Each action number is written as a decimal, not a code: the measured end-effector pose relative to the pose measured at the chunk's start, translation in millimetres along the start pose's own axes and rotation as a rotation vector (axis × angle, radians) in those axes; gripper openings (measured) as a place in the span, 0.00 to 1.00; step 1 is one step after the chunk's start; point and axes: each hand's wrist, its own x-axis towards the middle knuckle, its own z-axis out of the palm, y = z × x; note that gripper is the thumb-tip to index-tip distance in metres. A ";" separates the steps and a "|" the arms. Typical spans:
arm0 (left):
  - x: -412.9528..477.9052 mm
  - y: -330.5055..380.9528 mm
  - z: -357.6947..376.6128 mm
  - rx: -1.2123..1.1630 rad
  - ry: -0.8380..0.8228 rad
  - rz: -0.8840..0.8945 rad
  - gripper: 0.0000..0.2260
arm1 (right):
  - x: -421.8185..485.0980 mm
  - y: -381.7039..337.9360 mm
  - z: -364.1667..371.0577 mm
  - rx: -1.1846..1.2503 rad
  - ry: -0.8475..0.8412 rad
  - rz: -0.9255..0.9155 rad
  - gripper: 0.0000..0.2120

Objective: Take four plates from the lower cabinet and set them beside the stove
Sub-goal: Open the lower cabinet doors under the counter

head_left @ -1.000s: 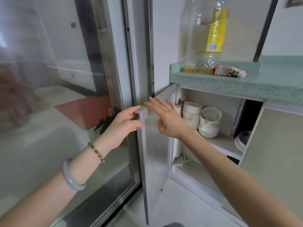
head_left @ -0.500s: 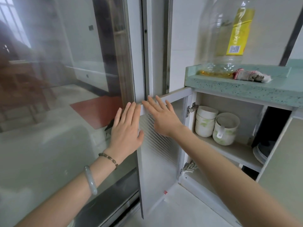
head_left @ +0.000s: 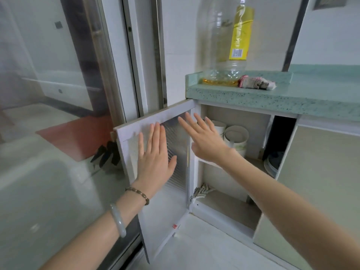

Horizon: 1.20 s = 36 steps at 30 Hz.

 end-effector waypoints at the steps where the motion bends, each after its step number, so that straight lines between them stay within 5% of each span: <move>1: 3.9 14.8 10.2 -0.048 -0.014 0.004 0.40 | -10.6 15.8 -0.9 -0.044 -0.013 0.030 0.37; 9: 31.0 182.2 85.0 -0.465 -0.166 0.145 0.41 | -97.1 137.9 -5.8 -0.521 -0.132 0.197 0.32; 15: 46.9 263.0 126.6 -0.675 -0.372 0.222 0.42 | -116.1 181.5 4.9 -0.887 -0.396 0.183 0.24; 22: 65.9 315.1 149.8 -0.940 -0.517 0.294 0.31 | -120.4 189.8 8.6 -1.098 -0.642 0.171 0.16; 27: 61.7 314.9 137.4 -1.171 -0.621 0.175 0.21 | -128.6 183.0 5.9 -1.119 -0.574 0.109 0.15; 36: 18.8 279.6 95.2 -1.293 -0.881 0.369 0.12 | -196.8 134.9 -20.7 -1.114 -0.345 -0.097 0.09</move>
